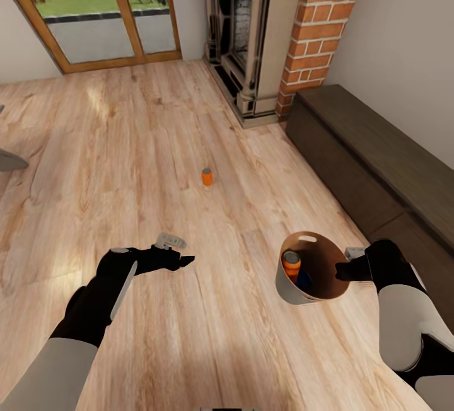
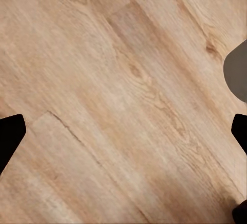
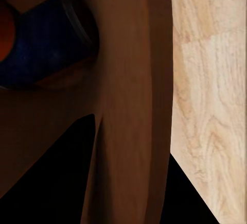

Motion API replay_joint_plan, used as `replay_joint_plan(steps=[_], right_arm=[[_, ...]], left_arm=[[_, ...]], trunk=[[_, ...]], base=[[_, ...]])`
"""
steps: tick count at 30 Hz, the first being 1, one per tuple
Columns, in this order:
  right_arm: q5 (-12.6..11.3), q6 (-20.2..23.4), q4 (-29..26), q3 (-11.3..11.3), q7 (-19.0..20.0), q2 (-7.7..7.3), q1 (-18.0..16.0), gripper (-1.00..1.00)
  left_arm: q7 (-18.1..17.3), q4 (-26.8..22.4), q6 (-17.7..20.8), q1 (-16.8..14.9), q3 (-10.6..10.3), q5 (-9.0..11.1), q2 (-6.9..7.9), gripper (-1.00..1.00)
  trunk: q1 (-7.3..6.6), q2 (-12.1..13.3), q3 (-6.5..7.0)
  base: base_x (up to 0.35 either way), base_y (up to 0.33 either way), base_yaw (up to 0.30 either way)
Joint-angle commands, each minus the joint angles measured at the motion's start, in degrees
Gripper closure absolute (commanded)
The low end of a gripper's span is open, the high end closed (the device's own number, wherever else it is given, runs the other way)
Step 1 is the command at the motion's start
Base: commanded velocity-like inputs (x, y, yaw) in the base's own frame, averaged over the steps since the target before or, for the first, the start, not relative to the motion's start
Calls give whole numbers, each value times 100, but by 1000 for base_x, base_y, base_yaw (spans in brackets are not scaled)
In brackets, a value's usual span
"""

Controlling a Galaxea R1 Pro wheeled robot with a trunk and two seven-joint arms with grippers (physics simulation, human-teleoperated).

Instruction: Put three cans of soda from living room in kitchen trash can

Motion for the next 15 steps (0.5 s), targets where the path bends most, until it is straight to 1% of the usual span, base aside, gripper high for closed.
replay_joint_plan(steps=[1, 7, 15], right_arm=[[-109, 54, 2, 0, 6, 2, -2, 100], [-109, 54, 2, 5, 1, 3, -2, 100], [-111, 54, 2, 12, 0, 8, -2, 100]], left_arm=[[0, 0, 0, 0, 0, 0, -2, -100], [0, -1, 3, 0, -4, 7, -6, -100], [0, -2, 3, -1, -9, 9, -8, -100]], trunk=[[0, 0, -3], [0, 0, -27], [0, 0, -31]], base=[[327, 0, 110], [327, 0, 147], [327, 0, 27]])
